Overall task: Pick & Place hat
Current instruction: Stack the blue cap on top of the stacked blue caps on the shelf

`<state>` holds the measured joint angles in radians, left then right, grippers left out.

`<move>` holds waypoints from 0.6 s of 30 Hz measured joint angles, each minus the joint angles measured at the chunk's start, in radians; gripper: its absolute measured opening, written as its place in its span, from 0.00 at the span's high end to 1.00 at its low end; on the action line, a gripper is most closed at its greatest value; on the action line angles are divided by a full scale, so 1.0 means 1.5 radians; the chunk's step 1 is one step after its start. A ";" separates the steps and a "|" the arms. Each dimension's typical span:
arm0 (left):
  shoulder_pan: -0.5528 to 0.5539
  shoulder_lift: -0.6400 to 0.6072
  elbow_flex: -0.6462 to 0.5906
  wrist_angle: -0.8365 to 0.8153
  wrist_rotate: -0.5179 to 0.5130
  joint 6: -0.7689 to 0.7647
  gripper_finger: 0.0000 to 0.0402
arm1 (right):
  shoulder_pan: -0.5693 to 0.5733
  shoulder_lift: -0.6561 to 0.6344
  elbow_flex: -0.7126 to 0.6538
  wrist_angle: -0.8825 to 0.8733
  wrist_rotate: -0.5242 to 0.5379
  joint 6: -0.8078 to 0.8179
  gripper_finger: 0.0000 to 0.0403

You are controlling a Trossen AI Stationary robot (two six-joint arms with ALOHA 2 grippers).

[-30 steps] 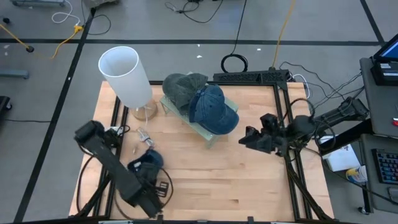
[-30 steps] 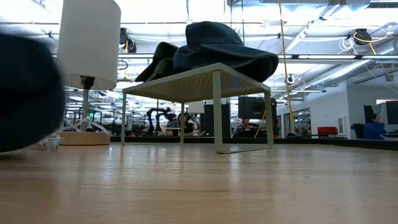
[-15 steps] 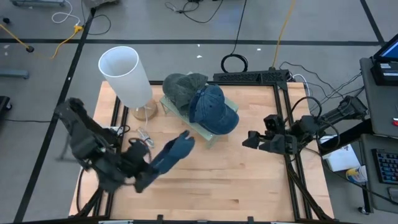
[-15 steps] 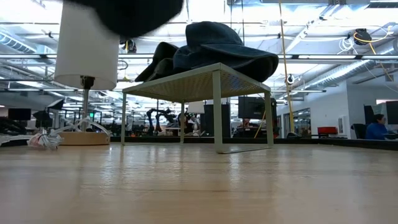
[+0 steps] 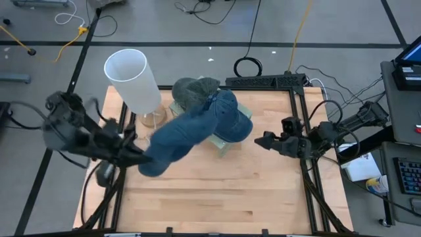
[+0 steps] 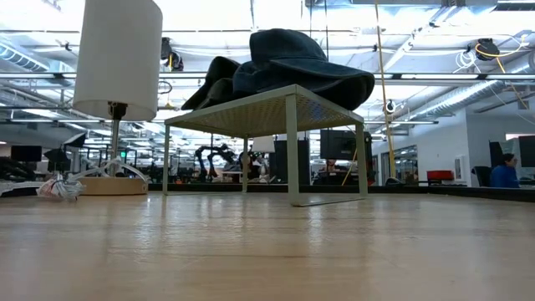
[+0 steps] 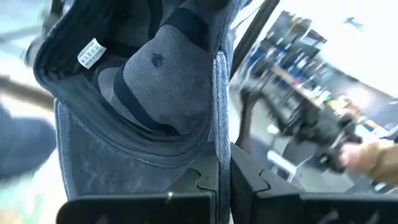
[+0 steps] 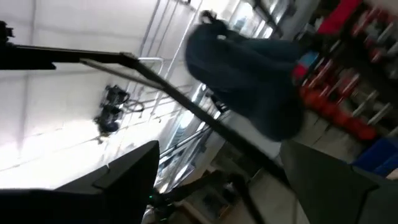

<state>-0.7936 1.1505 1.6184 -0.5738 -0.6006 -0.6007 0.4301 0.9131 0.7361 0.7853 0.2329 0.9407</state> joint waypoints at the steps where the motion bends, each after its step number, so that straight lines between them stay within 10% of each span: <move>1: 0.000 -0.005 0.000 0.024 0.000 0.028 0.98 | 0.000 0.000 0.000 0.003 0.014 -0.019 0.18; 11: 0.026 -0.015 0.000 0.193 0.047 0.157 0.98 | -0.006 0.000 0.000 0.010 0.128 -0.273 0.18; 18: 0.059 0.010 0.000 0.308 0.066 0.317 0.98 | -0.008 0.011 0.000 0.045 0.124 -0.221 0.18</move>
<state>-0.7045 1.1661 1.6184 -0.1114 -0.5020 -0.1253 0.4187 0.9296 0.7361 0.8529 0.4187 0.6099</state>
